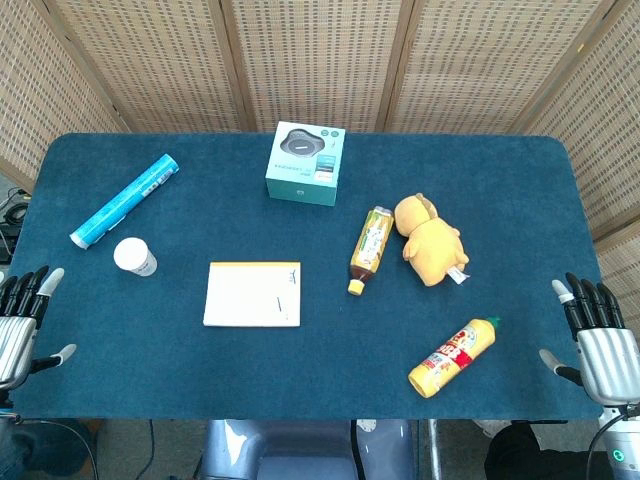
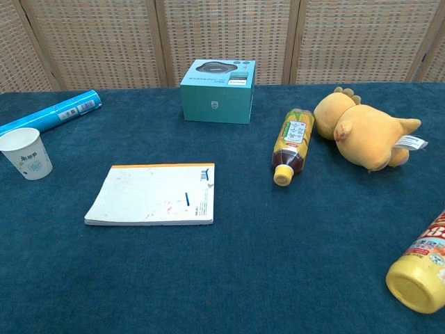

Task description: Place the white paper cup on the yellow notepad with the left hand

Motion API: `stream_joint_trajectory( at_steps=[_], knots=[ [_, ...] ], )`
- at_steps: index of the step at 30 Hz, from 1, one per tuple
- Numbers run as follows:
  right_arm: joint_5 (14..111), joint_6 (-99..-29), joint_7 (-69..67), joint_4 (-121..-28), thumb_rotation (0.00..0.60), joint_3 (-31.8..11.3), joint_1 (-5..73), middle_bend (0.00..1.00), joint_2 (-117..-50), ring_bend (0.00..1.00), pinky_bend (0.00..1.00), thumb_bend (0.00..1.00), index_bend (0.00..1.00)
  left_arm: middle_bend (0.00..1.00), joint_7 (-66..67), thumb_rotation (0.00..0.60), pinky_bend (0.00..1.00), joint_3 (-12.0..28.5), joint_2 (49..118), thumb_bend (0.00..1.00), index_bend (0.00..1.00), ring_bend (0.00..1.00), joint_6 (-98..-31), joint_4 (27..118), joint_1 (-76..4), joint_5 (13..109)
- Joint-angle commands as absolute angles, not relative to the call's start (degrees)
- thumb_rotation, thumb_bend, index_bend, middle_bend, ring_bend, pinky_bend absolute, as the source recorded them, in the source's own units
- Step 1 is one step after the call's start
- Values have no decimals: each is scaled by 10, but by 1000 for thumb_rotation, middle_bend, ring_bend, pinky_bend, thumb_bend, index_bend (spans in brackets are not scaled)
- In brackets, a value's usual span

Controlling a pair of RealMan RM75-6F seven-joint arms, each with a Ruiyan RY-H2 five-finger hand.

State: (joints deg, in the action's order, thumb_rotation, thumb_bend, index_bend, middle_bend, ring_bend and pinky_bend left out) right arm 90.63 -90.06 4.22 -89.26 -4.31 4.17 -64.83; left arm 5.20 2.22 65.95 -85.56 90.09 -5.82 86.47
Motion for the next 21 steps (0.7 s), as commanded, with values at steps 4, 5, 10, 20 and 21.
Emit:
stream_joint_trajectory(
  at_steps=[4, 5, 10, 20, 21],
  knots=[
    [905, -898, 48, -896, 600, -43, 43, 0, -649, 0, 0, 0, 20, 0, 45, 600, 0, 22, 661, 41, 0, 0, -855, 897, -58, 865],
    [904, -897, 47, -897, 600, -43, 43, 0, -649, 0, 0, 0, 21, 0, 43, 600, 0, 22, 661, 40, 0, 0, -854, 895, -59, 866],
    [899, -895, 45, -897, 600, -44, 42, 0, -647, 0, 0, 0, 30, 0, 41, 600, 0, 33, 665, 40, 0, 0, -827, 880, -80, 859],
    [883, -885, 63, -902, 600, -50, 45, 0, -646, 0, 0, 0, 45, 0, 12, 600, 0, 97, 701, 41, 0, 0, -596, 745, -234, 782],
    [876, -879, 66, -902, 600, -51, 47, 0, -645, 0, 0, 0, 45, 0, 11, 600, 0, 98, 709, 40, 0, 0, -568, 723, -251, 777]
  ],
)
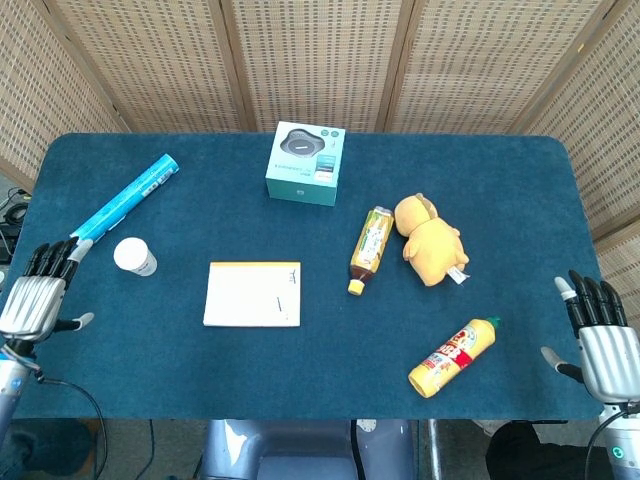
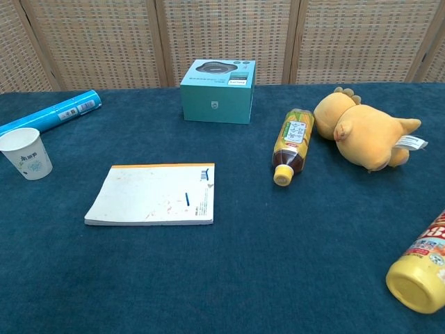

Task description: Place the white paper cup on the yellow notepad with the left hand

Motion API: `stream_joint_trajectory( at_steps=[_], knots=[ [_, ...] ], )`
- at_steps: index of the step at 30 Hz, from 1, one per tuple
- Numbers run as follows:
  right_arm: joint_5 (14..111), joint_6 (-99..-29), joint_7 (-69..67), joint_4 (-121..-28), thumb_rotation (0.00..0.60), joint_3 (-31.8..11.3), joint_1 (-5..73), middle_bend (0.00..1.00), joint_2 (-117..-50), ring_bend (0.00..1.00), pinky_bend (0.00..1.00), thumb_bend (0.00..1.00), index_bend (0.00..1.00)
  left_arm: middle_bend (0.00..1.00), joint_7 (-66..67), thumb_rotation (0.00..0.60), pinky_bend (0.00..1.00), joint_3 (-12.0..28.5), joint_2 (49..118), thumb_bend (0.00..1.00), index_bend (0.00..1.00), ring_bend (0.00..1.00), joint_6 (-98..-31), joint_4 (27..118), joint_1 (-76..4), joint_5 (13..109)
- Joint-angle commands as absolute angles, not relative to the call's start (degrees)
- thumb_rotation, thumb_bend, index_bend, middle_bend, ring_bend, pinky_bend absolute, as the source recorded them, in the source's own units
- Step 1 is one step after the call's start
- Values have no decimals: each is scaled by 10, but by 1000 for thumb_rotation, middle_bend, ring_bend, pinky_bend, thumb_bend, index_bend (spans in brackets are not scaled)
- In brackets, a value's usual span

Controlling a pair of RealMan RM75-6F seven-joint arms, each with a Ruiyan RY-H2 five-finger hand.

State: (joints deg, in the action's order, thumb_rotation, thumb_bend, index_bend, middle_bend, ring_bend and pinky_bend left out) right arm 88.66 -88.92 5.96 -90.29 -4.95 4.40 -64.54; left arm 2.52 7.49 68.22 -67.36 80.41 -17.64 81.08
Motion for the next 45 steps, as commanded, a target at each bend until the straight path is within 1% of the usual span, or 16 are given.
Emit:
stream_joint_trajectory(
  at_steps=[1, 4, 12, 16, 18, 20, 21, 22, 25, 29, 31, 35, 39, 41, 42, 45],
  knots=[
    [872, -876, 68, -902, 600, -52, 47, 0, -646, 0, 0, 0, 45, 0, 10, 600, 0, 97, 716, 40, 0, 0, -550, 708, -261, 774],
    [862, -868, 74, -899, 600, -54, 49, 0, -648, 0, 0, 0, 45, 0, -2, 600, 0, 95, 741, 41, 0, 0, -504, 663, -287, 763],
    [857, -874, 88, -898, 600, -56, 46, 0, -651, 0, 0, 0, 59, 0, -41, 600, 7, 94, 797, 41, 0, 0, -456, 575, -333, 770],
    [854, -868, 93, -896, 600, -54, 47, 0, -653, 0, 0, 0, 73, 0, -38, 600, 69, 93, 811, 44, 0, 3, -442, 553, -351, 771],
    [852, -866, 94, -896, 600, -54, 48, 0, -652, 0, 0, 0, 73, 18, -33, 600, 114, 91, 814, 44, 0, 39, -428, 548, -360, 768],
    [852, -865, 94, -896, 600, -54, 48, 0, -652, 0, 0, 0, 72, 114, -32, 600, 188, 90, 815, 45, 47, 130, -418, 548, -367, 767],
    [852, -865, 95, -896, 600, -54, 48, 0, -653, 0, 0, 0, 72, 198, -31, 600, 239, 88, 813, 46, 123, 191, -410, 549, -370, 766],
    [851, -864, 94, -896, 600, -54, 48, 0, -653, 0, 0, 0, 73, 279, -30, 600, 287, 86, 811, 46, 226, 249, -402, 552, -373, 765],
    [850, -863, 93, -896, 600, -54, 49, 0, -651, 0, 0, 0, 73, 451, -16, 600, 375, 84, 804, 56, 440, 382, -387, 555, -379, 755],
    [848, -861, 89, -896, 600, -55, 49, 0, -650, 0, 0, 0, 73, 565, -9, 600, 421, 87, 804, 70, 559, 477, -388, 555, -378, 739],
    [847, -859, 89, -896, 600, -54, 49, 0, -650, 0, 0, 0, 73, 584, -7, 600, 427, 88, 802, 70, 576, 494, -391, 558, -377, 734],
    [848, -858, 90, -897, 600, -54, 50, 0, -649, 0, 0, 0, 73, 588, -16, 600, 427, 96, 793, 67, 575, 498, -413, 577, -369, 725],
    [848, -859, 90, -899, 600, -54, 49, 0, -649, 0, 0, 0, 74, 589, -27, 600, 424, 102, 771, 66, 570, 497, -458, 616, -361, 741],
    [847, -859, 89, -900, 600, -54, 49, 0, -648, 0, 0, 0, 74, 587, -31, 600, 421, 103, 751, 62, 566, 497, -483, 651, -357, 758],
    [847, -859, 89, -900, 600, -54, 49, 0, -648, 0, 0, 0, 74, 585, -32, 600, 420, 103, 733, 58, 564, 497, -495, 683, -357, 771],
    [846, -858, 88, -902, 600, -54, 50, 0, -647, 0, 0, 0, 74, 577, -29, 600, 414, 103, 702, 54, 559, 496, -506, 750, -360, 788]
  ],
)
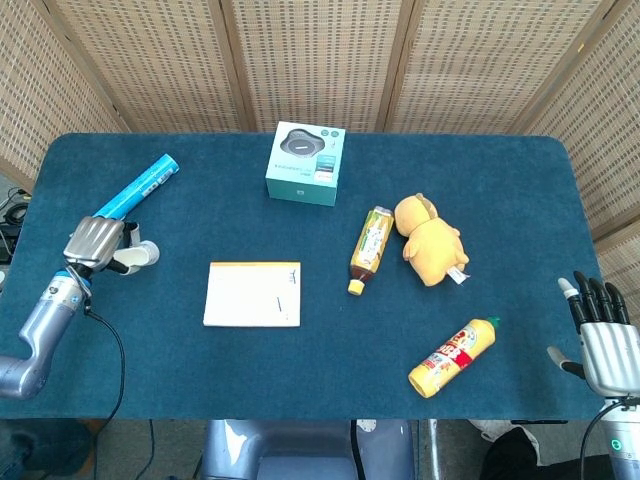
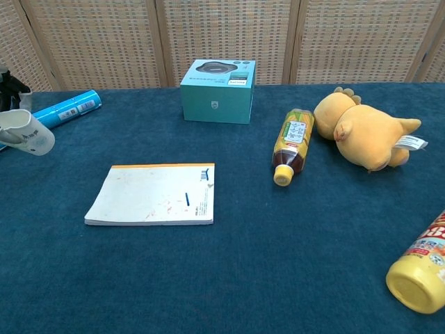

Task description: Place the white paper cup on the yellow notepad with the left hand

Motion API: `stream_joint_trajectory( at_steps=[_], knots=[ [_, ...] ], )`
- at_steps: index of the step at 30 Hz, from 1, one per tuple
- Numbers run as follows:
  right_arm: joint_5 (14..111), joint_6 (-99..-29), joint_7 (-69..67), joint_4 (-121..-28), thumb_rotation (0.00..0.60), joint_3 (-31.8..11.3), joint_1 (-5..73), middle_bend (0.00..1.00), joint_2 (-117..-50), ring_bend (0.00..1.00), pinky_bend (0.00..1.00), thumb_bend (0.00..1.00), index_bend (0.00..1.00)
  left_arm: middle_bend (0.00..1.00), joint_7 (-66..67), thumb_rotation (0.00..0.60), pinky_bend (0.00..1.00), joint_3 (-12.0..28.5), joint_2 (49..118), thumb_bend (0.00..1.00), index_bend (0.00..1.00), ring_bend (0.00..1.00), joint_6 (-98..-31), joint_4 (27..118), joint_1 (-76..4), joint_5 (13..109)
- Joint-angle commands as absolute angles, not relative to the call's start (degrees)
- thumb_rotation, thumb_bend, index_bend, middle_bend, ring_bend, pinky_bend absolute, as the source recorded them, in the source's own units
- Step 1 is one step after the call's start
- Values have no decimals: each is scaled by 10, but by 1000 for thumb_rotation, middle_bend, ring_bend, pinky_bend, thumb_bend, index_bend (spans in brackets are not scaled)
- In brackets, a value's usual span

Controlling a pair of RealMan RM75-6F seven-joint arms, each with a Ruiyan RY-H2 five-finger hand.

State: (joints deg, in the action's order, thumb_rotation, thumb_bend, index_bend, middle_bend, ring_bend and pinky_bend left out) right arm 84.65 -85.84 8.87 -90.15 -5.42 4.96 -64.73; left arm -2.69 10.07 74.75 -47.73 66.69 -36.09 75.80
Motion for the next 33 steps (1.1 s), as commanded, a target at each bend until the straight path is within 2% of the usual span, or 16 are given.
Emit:
stream_joint_trajectory(
  at_steps=[1, 5, 10, 15, 23, 30, 31, 33],
  knots=[
    [846, -857, 88, -902, 600, -54, 50, 0, -647, 0, 0, 0, 75, 574, -27, 600, 411, 104, 690, 53, 557, 495, -503, 783, -364, 791],
    [843, -855, 88, -903, 600, -54, 50, 0, -646, 0, 0, 0, 76, 571, -8, 600, 402, 109, 668, 52, 544, 495, -462, 872, -392, 780],
    [838, -851, 83, -904, 600, -55, 51, 0, -643, 0, 0, 0, 78, 569, 69, 600, 399, 113, 685, 52, 531, 495, -412, 920, -435, 734],
    [830, -848, 75, -902, 600, -58, 50, 0, -640, 0, 0, 0, 78, 567, 150, 600, 394, 115, 725, 50, 525, 493, -380, 912, -480, 649],
    [818, -841, 64, -899, 600, -61, 51, 0, -637, 0, 0, 0, 79, 557, 254, 600, 380, 101, 790, 51, 514, 485, -373, 874, -547, 504],
    [811, -840, 55, -894, 600, -67, 52, 0, -637, 0, 0, 0, 78, 553, 306, 600, 373, 79, 817, 51, 494, 482, -368, 859, -598, 392],
    [811, -840, 53, -894, 600, -67, 52, 0, -637, 0, 0, 0, 77, 532, 314, 600, 354, 75, 817, 50, 479, 464, -370, 858, -605, 377],
    [812, -843, 49, -893, 600, -68, 51, 0, -636, 0, 0, 0, 77, 433, 333, 600, 294, 66, 819, 44, 403, 358, -381, 860, -620, 350]
  ],
)
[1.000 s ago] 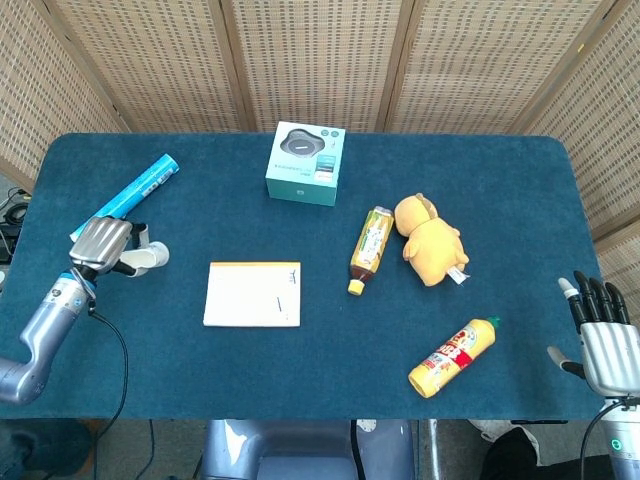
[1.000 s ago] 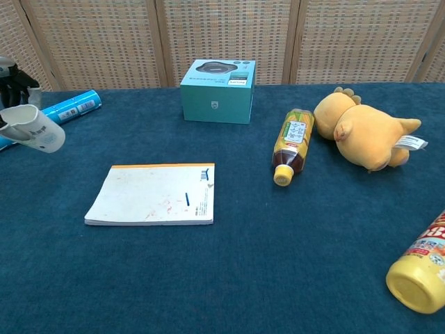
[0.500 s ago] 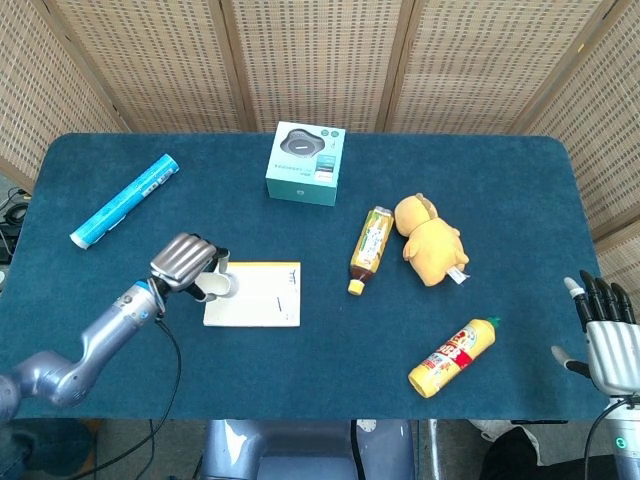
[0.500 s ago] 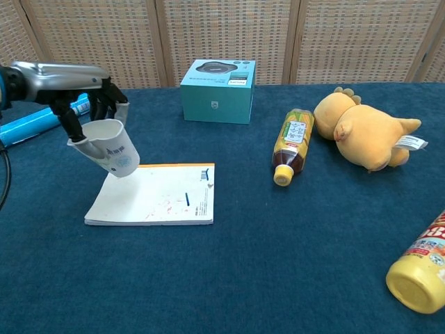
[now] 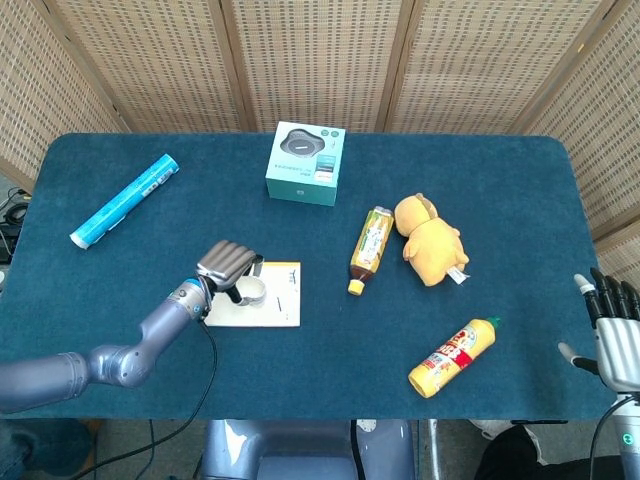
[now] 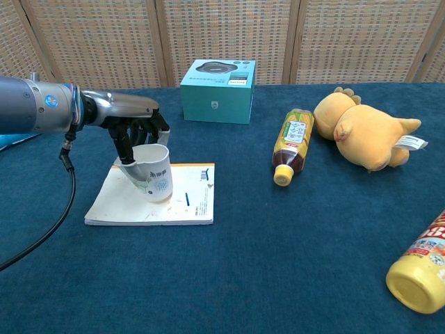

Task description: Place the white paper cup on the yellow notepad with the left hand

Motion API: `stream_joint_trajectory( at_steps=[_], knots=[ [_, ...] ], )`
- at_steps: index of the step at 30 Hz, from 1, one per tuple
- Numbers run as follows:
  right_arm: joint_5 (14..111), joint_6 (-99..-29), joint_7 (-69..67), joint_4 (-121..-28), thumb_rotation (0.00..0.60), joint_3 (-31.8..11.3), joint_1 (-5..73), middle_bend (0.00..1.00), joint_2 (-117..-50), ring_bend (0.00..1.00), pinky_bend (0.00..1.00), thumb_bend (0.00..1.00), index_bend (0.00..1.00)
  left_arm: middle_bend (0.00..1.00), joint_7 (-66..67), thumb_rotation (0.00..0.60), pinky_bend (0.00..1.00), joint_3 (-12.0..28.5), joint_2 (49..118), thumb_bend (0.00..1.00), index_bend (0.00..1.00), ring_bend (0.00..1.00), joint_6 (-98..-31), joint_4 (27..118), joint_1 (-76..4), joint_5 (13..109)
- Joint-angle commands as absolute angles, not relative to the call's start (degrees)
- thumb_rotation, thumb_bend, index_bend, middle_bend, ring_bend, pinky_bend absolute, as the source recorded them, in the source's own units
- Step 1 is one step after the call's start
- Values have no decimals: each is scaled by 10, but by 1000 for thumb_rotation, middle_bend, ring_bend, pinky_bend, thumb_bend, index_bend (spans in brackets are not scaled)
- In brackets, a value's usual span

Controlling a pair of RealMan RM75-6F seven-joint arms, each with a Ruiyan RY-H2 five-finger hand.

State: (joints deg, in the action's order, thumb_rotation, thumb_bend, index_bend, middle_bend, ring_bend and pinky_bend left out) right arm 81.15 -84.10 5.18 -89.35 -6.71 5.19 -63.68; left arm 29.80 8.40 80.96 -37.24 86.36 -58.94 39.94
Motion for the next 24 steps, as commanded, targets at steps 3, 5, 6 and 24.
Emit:
stream_joint_trajectory(
  at_steps=[3, 5, 6, 24],
  knots=[
    [811, -843, 44, -891, 600, -69, 51, 0, -635, 0, 0, 0, 77, 152, 355, 585, 144, 52, 817, 11, 165, 87, -397, 869, -634, 328],
    [809, -843, 41, -890, 600, -70, 51, 0, -634, 0, 0, 0, 77, 30, 361, 555, 55, 47, 812, 1, 48, 10, -401, 879, -639, 316],
    [809, -844, 40, -890, 600, -70, 51, 0, -634, 0, 0, 0, 77, 6, 360, 538, 27, 47, 809, 0, 18, 0, -401, 886, -641, 312],
    [832, -857, 29, -901, 600, -62, 46, 0, -625, 0, 0, 0, 77, 0, 258, 566, 0, 15, 581, 0, 0, 0, -682, 1136, -443, 557]
  ],
)
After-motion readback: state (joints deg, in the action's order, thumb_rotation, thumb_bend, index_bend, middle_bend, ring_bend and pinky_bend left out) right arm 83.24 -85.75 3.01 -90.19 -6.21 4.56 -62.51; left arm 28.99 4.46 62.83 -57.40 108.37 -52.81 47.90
